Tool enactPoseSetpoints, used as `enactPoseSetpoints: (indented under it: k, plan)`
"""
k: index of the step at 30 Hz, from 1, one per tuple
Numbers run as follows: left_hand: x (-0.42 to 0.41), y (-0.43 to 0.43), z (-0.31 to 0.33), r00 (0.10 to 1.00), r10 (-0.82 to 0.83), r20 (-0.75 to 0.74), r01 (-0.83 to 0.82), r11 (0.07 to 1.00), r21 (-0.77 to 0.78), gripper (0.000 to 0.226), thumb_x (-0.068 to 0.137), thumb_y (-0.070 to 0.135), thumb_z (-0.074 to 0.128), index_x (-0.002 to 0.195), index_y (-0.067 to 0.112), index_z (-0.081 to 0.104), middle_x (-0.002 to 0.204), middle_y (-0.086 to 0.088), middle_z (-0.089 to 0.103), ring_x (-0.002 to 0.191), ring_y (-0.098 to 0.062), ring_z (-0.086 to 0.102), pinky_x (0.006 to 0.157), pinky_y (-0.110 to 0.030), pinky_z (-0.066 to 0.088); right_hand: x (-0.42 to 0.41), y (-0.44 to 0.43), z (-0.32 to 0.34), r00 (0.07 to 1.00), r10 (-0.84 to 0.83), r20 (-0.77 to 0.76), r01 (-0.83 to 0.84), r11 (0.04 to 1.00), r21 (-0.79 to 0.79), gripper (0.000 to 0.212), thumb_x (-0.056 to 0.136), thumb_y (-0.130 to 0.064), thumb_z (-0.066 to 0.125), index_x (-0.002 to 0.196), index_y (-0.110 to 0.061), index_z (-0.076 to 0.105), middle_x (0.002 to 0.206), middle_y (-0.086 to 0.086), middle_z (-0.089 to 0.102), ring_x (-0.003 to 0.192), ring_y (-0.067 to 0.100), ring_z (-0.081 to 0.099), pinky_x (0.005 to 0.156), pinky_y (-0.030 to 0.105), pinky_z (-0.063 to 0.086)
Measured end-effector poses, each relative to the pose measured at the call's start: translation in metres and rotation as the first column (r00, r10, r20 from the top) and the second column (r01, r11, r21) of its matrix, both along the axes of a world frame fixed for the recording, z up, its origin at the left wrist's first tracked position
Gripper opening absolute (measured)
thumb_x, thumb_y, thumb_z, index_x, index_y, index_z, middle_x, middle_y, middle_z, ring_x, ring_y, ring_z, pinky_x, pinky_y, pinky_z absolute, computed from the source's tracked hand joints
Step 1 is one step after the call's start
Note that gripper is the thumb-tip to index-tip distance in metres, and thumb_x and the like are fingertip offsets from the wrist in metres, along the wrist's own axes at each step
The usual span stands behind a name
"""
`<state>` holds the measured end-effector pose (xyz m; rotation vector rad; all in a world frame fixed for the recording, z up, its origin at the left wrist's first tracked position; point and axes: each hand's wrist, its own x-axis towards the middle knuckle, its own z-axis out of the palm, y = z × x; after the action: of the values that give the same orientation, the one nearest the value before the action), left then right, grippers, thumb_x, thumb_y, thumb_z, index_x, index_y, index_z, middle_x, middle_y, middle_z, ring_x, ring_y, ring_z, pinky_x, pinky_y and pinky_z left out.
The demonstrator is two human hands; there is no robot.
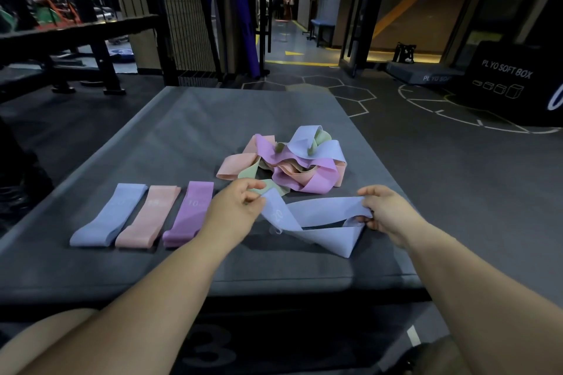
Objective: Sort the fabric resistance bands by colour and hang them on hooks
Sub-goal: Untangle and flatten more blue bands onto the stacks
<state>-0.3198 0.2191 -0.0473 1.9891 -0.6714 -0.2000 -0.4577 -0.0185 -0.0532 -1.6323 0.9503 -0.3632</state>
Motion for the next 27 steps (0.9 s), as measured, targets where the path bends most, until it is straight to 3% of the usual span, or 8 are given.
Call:
enactPoseSetpoints:
  k: [3,6,9,11,15,19,24,27]
  plan:
    - [0.003,0.001,-0.001,0.995,0.027,-0.096,-0.036,0.994,-0.098,0.024,0.091,0.017,0.062,0.097,0.04,0.059,0.089,0.012,0.069,0.064,-0.006,0.057,0.074,-0.029,0.046,-0.001,-0.003,0.002,0.999,-0.046,0.028,0.045,0.998,0.038,0.027,0.094,-0.001,0.038,0.111,-0.012,0.057,0.083,0.009,0.061,0.05,0.014,0.057,0.048,0.023,0.041]
    - [0.004,0.002,0.001,0.983,0.039,-0.179,-0.074,0.978,-0.195,0.025,0.092,0.009,0.059,0.104,0.03,0.063,0.086,0.012,0.068,0.047,-0.002,0.055,0.065,-0.026,0.046,-0.002,-0.006,0.005,0.99,-0.121,0.073,0.115,0.989,0.091,0.027,0.095,-0.001,0.038,0.11,-0.01,0.058,0.085,0.009,0.061,0.058,0.017,0.056,0.052,0.024,0.044]
    - [0.006,0.004,0.005,0.973,0.043,-0.225,-0.098,0.965,-0.242,0.026,0.094,0.005,0.054,0.106,0.026,0.063,0.087,0.009,0.067,0.049,0.001,0.06,0.05,-0.013,0.041,-0.005,-0.009,0.008,0.976,-0.192,0.103,0.178,0.975,0.132,0.027,0.096,-0.001,0.036,0.106,-0.013,0.058,0.085,0.009,0.059,0.061,0.018,0.055,0.055,0.025,0.045]
    - [0.008,0.005,0.005,0.965,0.053,-0.258,-0.12,0.961,-0.25,0.028,0.094,0.002,0.052,0.102,0.026,0.064,0.087,0.008,0.068,0.051,0.0,0.062,0.047,-0.012,0.041,-0.006,-0.011,0.008,0.967,-0.23,0.115,0.213,0.967,0.138,0.028,0.096,-0.002,0.035,0.099,-0.017,0.058,0.084,0.01,0.06,0.059,0.018,0.056,0.053,0.025,0.045]
    - [0.01,0.006,0.001,0.939,0.06,-0.339,-0.14,0.966,-0.217,0.027,0.094,0.001,0.048,0.1,0.019,0.066,0.088,0.002,0.071,0.059,-0.005,0.065,0.055,-0.018,0.046,-0.009,-0.014,0.005,0.963,-0.234,0.131,0.215,0.966,0.144,0.027,0.096,-0.001,0.037,0.086,-0.02,0.054,0.079,0.01,0.059,0.056,0.017,0.055,0.043,0.021,0.042]
    - [0.01,0.003,-0.002,0.892,0.072,-0.446,-0.171,0.968,-0.185,0.025,0.093,0.001,0.045,0.106,0.013,0.063,0.09,-0.008,0.071,0.07,-0.012,0.067,0.063,-0.024,0.05,-0.008,-0.013,0.007,0.975,-0.198,0.103,0.176,0.965,0.192,0.024,0.1,-0.005,0.039,0.086,-0.015,0.057,0.073,0.008,0.059,0.059,0.016,0.054,0.039,0.017,0.042]
    - [0.011,0.003,-0.001,0.855,0.039,-0.517,-0.178,0.959,-0.222,0.021,0.095,0.023,0.055,0.103,0.008,0.066,0.087,-0.009,0.071,0.075,-0.017,0.066,0.075,-0.029,0.053,-0.008,-0.015,0.005,0.97,-0.216,0.114,0.188,0.958,0.216,0.016,0.097,-0.012,0.052,0.083,-0.012,0.06,0.068,0.006,0.057,0.057,0.014,0.053,0.039,0.017,0.042]
    - [0.011,0.004,-0.002,0.853,0.031,-0.522,-0.175,0.957,-0.229,0.021,0.094,0.029,0.06,0.095,0.009,0.065,0.087,-0.008,0.071,0.075,-0.018,0.067,0.073,-0.027,0.052,-0.009,-0.018,0.003,0.965,-0.223,0.134,0.192,0.958,0.213,0.013,0.096,-0.018,0.059,0.084,-0.011,0.059,0.067,0.006,0.058,0.058,0.014,0.054,0.044,0.019,0.044]
